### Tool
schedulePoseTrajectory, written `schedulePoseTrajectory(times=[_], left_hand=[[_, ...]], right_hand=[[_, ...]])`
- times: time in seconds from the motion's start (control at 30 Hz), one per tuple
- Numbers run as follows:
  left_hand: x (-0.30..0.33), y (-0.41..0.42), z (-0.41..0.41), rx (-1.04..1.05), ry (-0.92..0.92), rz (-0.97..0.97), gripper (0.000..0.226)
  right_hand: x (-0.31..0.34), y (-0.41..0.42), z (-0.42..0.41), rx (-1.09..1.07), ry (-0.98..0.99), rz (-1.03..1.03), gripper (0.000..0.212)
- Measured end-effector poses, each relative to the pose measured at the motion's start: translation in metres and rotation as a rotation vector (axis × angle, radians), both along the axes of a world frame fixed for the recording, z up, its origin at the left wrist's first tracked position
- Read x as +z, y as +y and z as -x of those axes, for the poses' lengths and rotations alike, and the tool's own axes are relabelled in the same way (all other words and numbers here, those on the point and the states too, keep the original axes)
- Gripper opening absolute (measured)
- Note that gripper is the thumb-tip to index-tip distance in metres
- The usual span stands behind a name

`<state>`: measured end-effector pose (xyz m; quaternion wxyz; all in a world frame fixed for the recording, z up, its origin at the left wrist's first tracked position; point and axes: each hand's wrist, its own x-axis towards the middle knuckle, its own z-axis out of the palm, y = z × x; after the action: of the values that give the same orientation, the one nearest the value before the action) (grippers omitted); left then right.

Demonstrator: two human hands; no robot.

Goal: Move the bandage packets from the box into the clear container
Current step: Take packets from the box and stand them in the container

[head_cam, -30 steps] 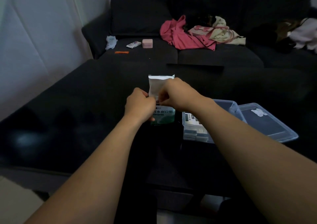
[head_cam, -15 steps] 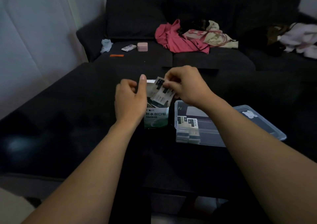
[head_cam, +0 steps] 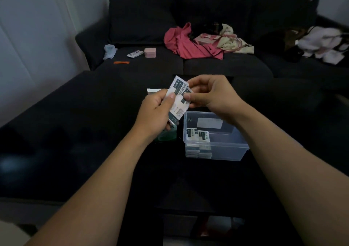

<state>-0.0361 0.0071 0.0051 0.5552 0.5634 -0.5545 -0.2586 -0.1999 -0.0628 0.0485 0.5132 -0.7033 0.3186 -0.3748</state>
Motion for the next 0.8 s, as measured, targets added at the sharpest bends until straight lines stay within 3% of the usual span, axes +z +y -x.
schedulePoseTrajectory(times=[0.2, 0.27, 0.37, 0.57, 0.8], left_hand=[[0.011, 0.004, 0.022, -0.062, 0.484, -0.175, 0.028], [0.014, 0.006, 0.025, -0.087, 0.556, -0.254, 0.028], [0.016, 0.01, 0.028, -0.175, 0.553, -0.375, 0.029], [0.009, 0.008, 0.027, -0.369, 0.444, -0.554, 0.051], [0.004, 0.004, 0.033, -0.358, 0.343, -0.484, 0.019]], right_hand=[[-0.006, -0.001, 0.017, -0.119, -0.108, -0.18, 0.014], [-0.006, -0.003, 0.025, -0.129, -0.096, -0.176, 0.015], [-0.001, -0.002, 0.034, -0.071, 0.017, -0.078, 0.016], [0.001, 0.001, 0.034, 0.002, 0.155, 0.086, 0.024], [-0.006, 0.004, 0.025, -0.045, 0.298, 0.292, 0.037]])
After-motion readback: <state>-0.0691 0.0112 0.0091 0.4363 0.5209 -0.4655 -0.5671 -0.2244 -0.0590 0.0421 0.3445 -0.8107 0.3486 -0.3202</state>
